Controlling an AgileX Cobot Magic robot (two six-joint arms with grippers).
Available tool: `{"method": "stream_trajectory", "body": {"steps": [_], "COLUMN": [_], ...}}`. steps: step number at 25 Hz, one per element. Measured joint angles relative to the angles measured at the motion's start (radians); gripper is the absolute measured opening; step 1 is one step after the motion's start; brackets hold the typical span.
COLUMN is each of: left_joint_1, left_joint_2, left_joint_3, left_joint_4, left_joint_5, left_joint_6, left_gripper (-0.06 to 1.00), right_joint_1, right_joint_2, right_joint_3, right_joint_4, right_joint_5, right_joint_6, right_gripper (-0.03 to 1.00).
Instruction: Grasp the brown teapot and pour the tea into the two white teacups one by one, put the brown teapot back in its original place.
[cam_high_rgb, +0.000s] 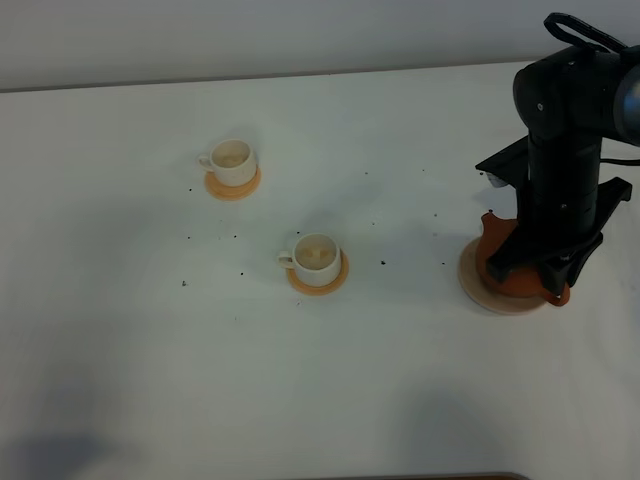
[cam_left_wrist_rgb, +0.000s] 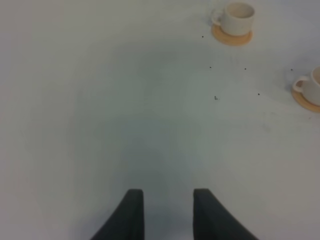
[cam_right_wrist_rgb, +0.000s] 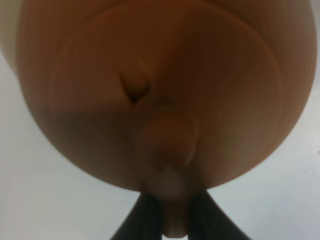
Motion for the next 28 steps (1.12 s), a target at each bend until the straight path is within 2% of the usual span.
{"method": "stream_trajectory", "body": {"steps": [23,28], "left_joint_1": [0.000,0.000], "left_joint_2": [0.000,0.000], "left_joint_3": [0.000,0.000], "left_joint_4": [0.000,0.000], "left_joint_5": [0.000,0.000], "left_joint_6": [0.000,0.000], "left_gripper": [0.25,0.25], "right_joint_1": [0.000,0.012], "right_joint_2": [-0.046,-0.054], "right_joint_3": [-0.055,-0.110], "right_joint_4": [-0.003,-0.008], "right_joint_5": [0.003,-0.044], "right_joint_6": [0.000,-0.013], "right_gripper": [0.10,0.10]}}
